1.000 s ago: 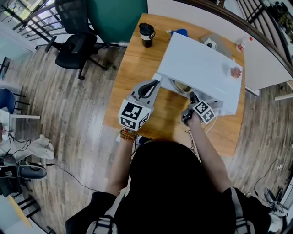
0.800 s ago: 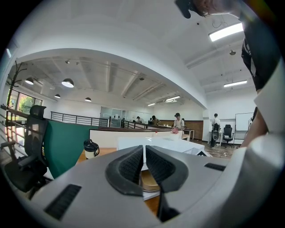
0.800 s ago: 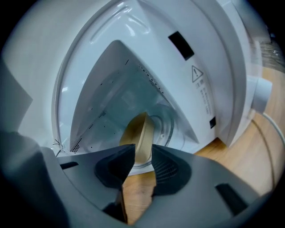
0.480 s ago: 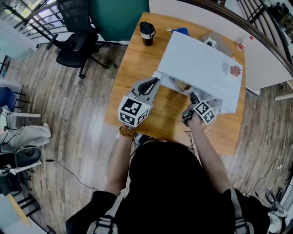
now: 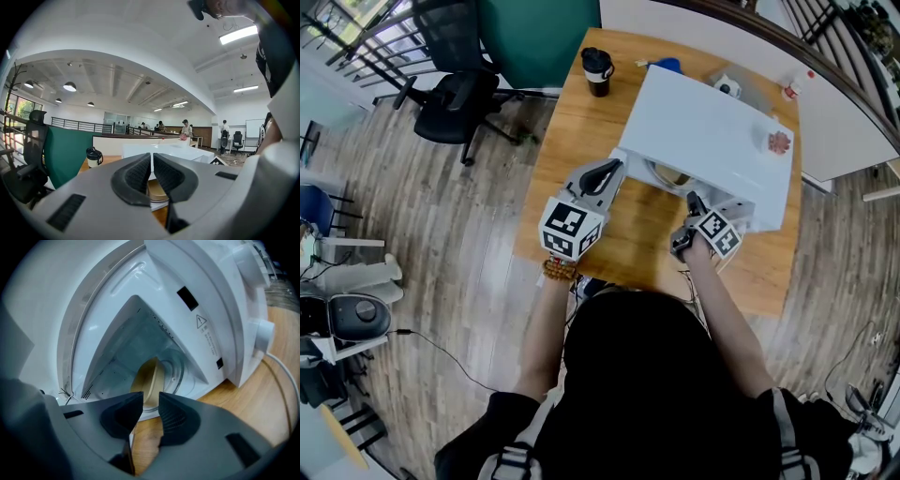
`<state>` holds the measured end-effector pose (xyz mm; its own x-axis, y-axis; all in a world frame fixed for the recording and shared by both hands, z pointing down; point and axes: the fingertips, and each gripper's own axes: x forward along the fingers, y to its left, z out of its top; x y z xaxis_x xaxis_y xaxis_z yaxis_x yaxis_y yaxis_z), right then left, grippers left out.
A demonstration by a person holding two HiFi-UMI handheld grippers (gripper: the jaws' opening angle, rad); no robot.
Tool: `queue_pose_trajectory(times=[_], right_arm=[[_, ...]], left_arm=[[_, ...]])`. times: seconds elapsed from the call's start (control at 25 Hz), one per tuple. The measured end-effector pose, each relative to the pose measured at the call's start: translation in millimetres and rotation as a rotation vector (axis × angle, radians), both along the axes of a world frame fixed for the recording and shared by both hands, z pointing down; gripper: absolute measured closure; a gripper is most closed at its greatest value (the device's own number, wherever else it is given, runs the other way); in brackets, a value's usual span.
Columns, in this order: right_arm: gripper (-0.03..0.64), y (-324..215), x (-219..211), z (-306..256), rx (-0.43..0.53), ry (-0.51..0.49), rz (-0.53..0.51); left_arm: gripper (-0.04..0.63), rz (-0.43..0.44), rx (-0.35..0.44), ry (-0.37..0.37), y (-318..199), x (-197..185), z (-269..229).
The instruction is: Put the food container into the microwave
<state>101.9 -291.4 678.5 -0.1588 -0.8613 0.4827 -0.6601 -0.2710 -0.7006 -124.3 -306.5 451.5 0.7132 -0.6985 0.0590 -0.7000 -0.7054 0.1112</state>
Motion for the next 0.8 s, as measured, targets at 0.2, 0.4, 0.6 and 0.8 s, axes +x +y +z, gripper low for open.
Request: queue_pose_trajectory(times=[0.2, 0.4, 0.6, 0.8], right_arm=[[0.514, 2.9, 0.7, 1.9, -0.007, 0.007, 0.000], [0.517, 6.7, -9.2, -1.3, 0.000, 0.032, -0.029], [0.520, 10.3, -14.0, -3.5, 0.003, 0.065, -0.057], [0.529, 19.2, -12.9, 2.1, -0.027, 0.039, -0.042]], left_arm=[[0.560, 0.000, -0.002, 0.001, -1.2, 1.3, -0.1], [0.560, 0.007, -0.001, 0.001, -1.5, 0.5, -0.1], [0.560, 0.007, -0.002, 0.000, -3.2, 0.4, -0.1], [0.560, 0.008, -0.002, 0.000, -2.9, 1.7, -0.3]])
